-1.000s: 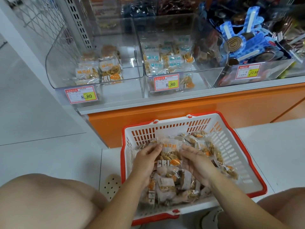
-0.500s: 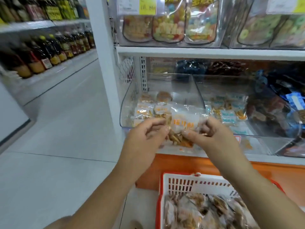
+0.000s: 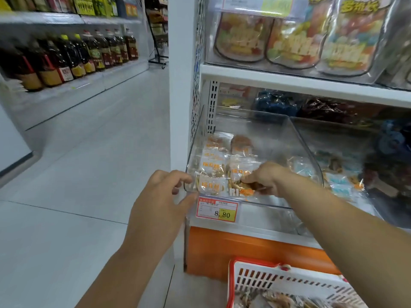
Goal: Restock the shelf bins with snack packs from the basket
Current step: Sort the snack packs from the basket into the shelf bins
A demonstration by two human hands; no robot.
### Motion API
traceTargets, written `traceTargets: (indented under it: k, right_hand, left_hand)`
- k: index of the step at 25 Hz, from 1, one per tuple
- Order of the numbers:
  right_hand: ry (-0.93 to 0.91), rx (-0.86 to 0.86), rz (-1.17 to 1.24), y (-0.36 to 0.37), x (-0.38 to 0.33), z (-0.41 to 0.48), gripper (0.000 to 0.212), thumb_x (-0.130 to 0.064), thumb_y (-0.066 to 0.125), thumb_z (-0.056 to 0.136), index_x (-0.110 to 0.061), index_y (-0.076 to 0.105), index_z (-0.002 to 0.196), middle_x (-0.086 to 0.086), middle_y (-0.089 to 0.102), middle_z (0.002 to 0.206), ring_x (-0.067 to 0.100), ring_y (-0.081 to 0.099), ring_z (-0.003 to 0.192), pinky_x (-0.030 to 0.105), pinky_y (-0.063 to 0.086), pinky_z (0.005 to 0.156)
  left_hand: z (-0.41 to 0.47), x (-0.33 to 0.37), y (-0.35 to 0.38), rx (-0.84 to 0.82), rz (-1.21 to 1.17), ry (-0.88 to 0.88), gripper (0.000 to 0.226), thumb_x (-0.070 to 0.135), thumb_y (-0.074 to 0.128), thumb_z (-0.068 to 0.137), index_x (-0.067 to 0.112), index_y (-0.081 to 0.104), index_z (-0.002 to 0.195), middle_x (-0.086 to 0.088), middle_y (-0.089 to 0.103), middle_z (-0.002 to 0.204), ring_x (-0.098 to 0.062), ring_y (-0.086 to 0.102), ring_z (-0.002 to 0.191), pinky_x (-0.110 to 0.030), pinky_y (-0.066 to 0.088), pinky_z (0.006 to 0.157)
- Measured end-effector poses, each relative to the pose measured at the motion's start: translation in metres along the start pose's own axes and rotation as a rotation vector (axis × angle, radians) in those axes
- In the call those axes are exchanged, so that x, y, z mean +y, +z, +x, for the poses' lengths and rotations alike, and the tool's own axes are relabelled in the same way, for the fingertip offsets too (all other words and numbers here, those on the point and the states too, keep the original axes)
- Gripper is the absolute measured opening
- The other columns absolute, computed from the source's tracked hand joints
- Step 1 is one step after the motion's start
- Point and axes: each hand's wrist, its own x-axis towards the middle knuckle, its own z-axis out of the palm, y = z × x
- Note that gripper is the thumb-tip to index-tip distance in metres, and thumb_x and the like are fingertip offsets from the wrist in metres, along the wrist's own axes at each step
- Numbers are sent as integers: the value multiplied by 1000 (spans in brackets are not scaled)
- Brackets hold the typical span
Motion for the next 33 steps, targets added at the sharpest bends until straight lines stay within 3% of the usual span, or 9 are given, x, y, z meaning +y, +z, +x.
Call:
traceTargets:
  k: [8,11,14,17,19,21,24,28,33]
  right_hand:
    - [-44,93,-220,-4,-4,-15,58,-29,79,79,-1,48,121,13,62,99,25,67,77,38,60,72]
    - [-477,369,-233,-19,8,-64,60,-30,73,85,-19,43,136,3,57,119,15,60,102,26,50,86]
    - [-836,437,59,-22,67,-136,27,-14,61,92,-24,56,116,-11,60,96,-1,56,85,9,44,69]
    - [-646,309,-95,-17,176,-145,22,-13,57,95,-29,57,109,-14,61,93,1,59,80,14,45,69]
    - [-252,55,-301,-14,260,-132,25,-25,56,95,-28,55,121,-8,63,110,7,63,89,27,51,80]
    - [-8,-205,-391,-6,325,-129,57,-50,55,92,-22,44,140,-2,58,132,19,62,108,31,50,91]
    - [-10,-284,-413,14,365,-138,59,-56,48,94,-24,39,143,1,56,134,18,58,112,29,48,90]
    - [-52,-269,-349,35,371,-141,57,-25,51,97,-33,28,148,-1,45,145,21,52,123,25,47,88]
    - [-19,-261,-253,42,368,-140,55,-21,48,98,-31,29,148,-2,49,142,17,54,119,21,45,89]
  left_hand:
    - [1,-2,2,-6,-27,10,31,19,75,83,38,57,101,16,52,104,-4,58,95,-12,45,71]
    - [-9,2,3,51,-17,11,30,23,76,82,34,63,107,13,49,107,-8,57,94,-19,48,77]
    - [-29,17,12,139,22,104,32,25,74,83,25,67,114,9,46,107,-13,55,91,-26,48,77]
    - [-63,40,45,-44,23,231,27,27,69,86,26,65,112,14,44,105,-9,55,85,-23,47,75]
    - [-95,50,79,-357,91,259,30,34,64,90,30,60,119,16,45,110,-4,54,91,-22,48,77]
    - [-127,48,113,-684,198,252,42,37,61,92,33,52,133,13,46,126,-6,52,108,-23,48,87]
    - [-165,34,152,-999,330,174,68,39,59,93,34,26,151,5,28,154,-16,36,136,-30,37,105]
    - [-191,9,184,-1015,508,12,71,38,67,86,25,31,147,-4,43,143,-21,53,121,-33,49,96]
    - [-207,-1,195,-1098,559,-51,18,22,57,93,16,61,110,1,65,95,-15,64,86,-29,56,80]
